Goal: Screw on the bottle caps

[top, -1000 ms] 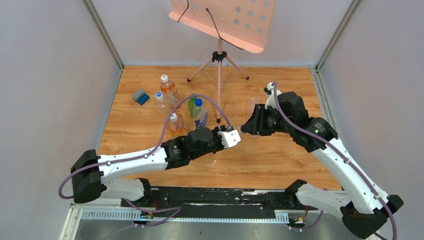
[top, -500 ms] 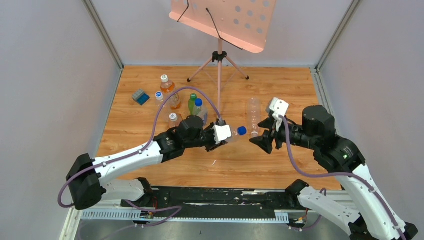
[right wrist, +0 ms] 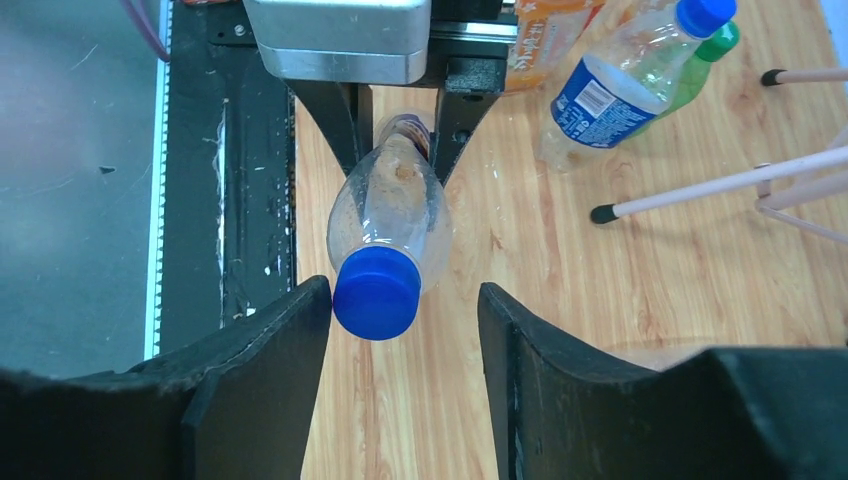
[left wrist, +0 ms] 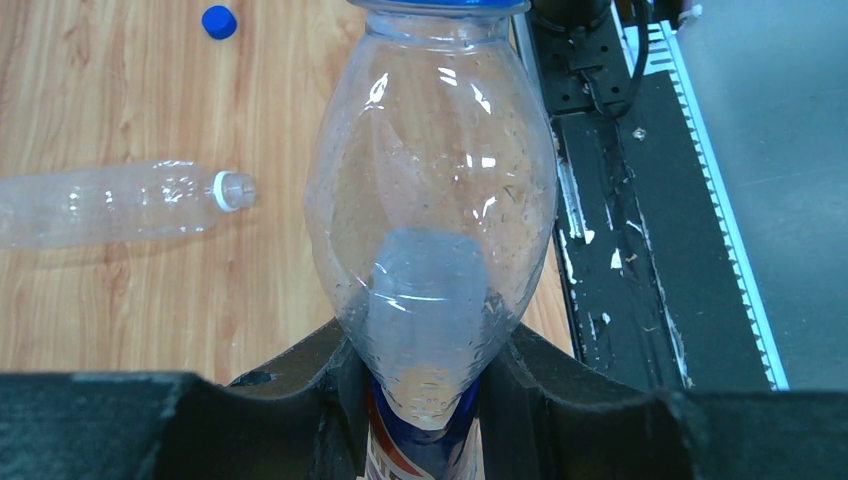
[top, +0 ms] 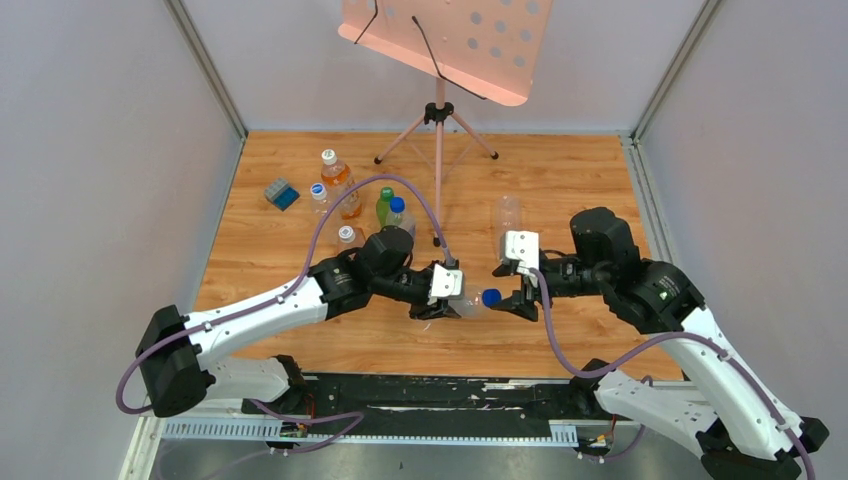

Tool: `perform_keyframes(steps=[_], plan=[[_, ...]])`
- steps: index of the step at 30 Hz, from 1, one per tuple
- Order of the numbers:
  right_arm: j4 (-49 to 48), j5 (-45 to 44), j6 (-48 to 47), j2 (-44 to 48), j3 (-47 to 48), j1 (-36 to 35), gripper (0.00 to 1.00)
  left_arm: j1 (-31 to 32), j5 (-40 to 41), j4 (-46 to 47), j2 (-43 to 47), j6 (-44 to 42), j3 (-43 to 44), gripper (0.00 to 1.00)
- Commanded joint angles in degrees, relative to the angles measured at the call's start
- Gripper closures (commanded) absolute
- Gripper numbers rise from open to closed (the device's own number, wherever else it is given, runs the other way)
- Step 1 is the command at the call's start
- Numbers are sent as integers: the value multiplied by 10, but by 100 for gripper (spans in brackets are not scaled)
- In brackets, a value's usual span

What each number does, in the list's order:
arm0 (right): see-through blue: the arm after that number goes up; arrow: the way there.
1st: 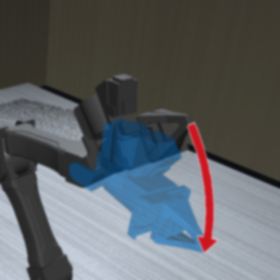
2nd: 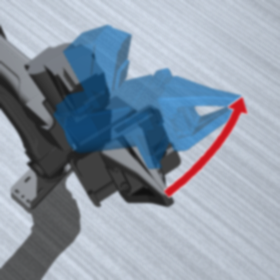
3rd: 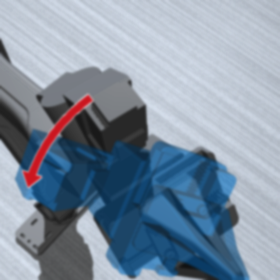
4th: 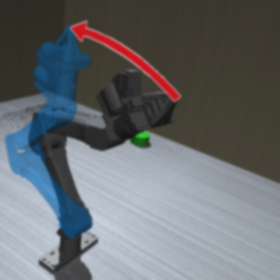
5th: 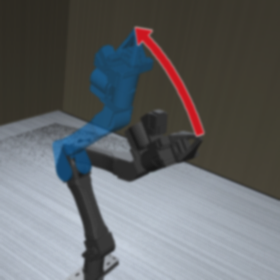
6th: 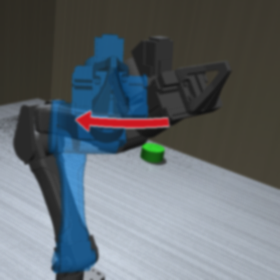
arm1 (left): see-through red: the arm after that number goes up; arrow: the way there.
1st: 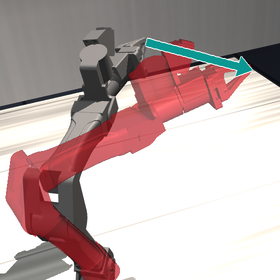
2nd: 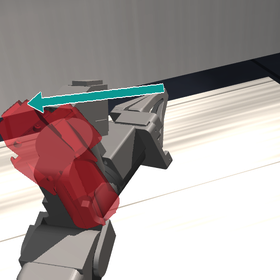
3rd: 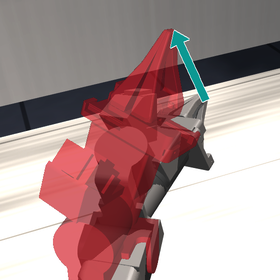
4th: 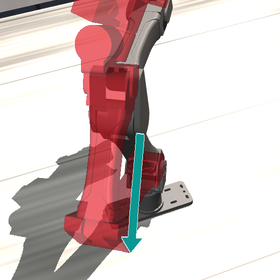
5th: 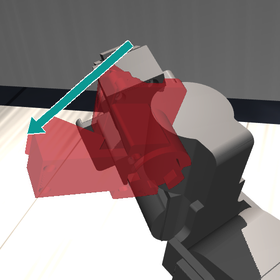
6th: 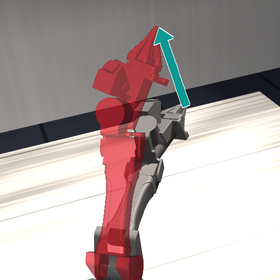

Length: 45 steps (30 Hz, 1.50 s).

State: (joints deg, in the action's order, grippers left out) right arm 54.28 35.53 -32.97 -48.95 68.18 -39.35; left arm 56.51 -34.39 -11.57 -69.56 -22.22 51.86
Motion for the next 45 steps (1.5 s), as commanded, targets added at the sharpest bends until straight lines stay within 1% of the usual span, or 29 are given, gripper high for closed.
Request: perform_keyframes(steps=[1,5,8,13,16,17,18,19,20,21,22,23,24,25,26,27,29,30,31,33,35,36,37,39,40,42,45], plan=[[19,28,-28,-5,12,-11,45,0,-34,2,0,-19,26,91],[23,33,-23,-9,12,-15,47,0,-32,2,0,-20,26,91],[24,29,-21,-10,8,-18,53,0,-31,4,0,-20,27,91],[20,21,-3,-13,4,-19,70,0,-26,10,3,-19,26,91],[-2,8,43,-17,-3,-19,81,0,-12,30,7,-12,22,91],[-13,-1,69,-20,-6,-19,86,0,-6,39,8,-5,19,91],[-29,-17,126,-23,-9,-18,88,0,11,66,12,1,10,89],[-47,-40,181,-28,-10,-19,89,2,24,85,16,15,3,88],[-63,-65,249,-33,-9,-19,90,5,53,131,23,19,-16,88],[-73,-94,319,-41,-5,-18,91,13,68,151,27,22,-27,87],[-76,-114,372,-49,3,-18,91,20,112,183,32,20,-45,88],[-78,-124,417,-59,11,-16,91,37,165,194,34,4,-52,88],[-79,-131,457,-68,18,-15,91,48,192,210,34,-7,-63,88],[-80,-136,499,-75,23,-12,91,68,250,217,32,-27,-67,88],[-82,-140,536,-82,26,-9,92,79,273,230,29,-37,-75,88],[-85,-145,563,-86,26,-7,92,96,318,238,27,-55,-81,88],[-89,-161,619,-92,26,-3,94,122,373,265,19,-83,-93,89],[-88,-163,634,-94,25,-1,94,129,388,284,16,-92,-97,89],[-89,-165,640,-96,24,1,95,142,416,292,9,-106,-101,89],[-89,-177,636,-94,24,1,94,148,437,301,-4,-105,-101,90],[-89,-197,596,-87,29,1,92,149,452,300,-10,-87,-100,92],[-89,-198,563,-83,31,1,85,149,455,301,-10,-80,-101,93],[-91,-200,529,-77,34,1,75,148,458,303,-11,-66,-102,94],[-97,-203,447,-63,33,1,50,143,452,301,-12,-40,-103,94],[-101,-212,427,-54,30,1,45,137,447,301,-12,-16,-103,94],[-114,-224,407,-30,21,1,38,123,430,306,-12,30,-105,95],[-141,-234,404,-1,-4,1,33,106,392,341,-12,92,-116,95]])
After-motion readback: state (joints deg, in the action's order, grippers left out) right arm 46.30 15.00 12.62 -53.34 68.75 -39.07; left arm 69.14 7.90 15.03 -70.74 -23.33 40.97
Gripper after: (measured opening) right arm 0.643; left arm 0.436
